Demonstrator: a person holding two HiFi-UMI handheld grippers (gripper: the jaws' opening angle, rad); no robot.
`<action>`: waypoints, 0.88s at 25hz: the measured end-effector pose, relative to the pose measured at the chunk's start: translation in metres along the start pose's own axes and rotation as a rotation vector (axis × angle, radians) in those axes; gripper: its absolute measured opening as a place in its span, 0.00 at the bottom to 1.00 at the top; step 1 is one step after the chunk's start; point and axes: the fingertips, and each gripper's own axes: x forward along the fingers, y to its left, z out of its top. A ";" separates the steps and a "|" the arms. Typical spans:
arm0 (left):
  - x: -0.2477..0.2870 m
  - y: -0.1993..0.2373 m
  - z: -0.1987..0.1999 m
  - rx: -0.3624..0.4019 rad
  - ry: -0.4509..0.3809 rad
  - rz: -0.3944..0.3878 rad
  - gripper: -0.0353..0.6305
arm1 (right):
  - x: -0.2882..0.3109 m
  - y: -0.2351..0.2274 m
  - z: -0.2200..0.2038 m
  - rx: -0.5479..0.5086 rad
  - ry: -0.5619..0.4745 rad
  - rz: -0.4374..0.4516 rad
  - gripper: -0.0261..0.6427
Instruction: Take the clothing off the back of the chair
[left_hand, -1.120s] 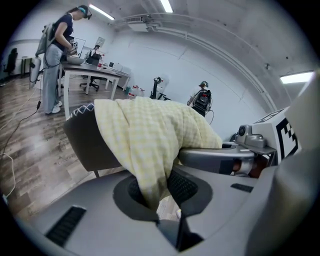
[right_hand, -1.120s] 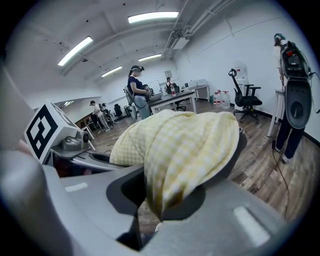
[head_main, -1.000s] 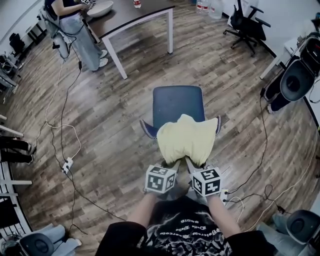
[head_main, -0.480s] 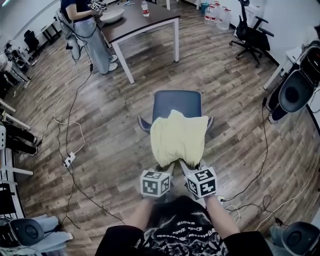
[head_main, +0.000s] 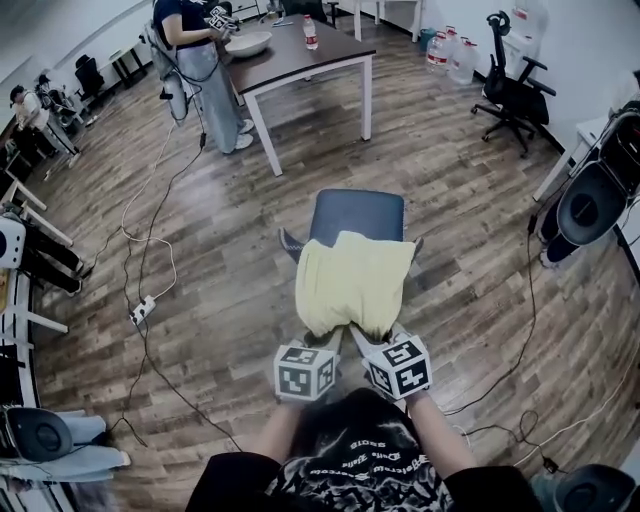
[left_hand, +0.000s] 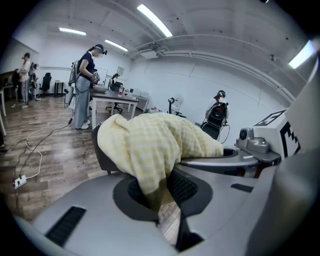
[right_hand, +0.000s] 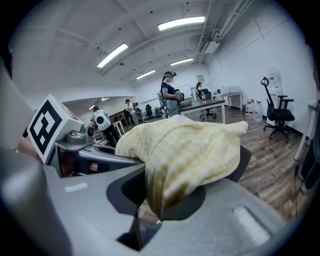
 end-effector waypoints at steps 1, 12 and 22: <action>-0.005 -0.005 0.001 0.008 -0.017 0.008 0.14 | -0.005 0.004 -0.001 -0.022 -0.002 0.011 0.12; -0.044 -0.040 -0.039 -0.044 -0.056 0.023 0.14 | -0.052 0.036 -0.032 -0.072 0.040 0.057 0.12; -0.086 -0.040 -0.090 -0.080 0.027 -0.024 0.14 | -0.064 0.086 -0.073 0.026 0.085 0.061 0.12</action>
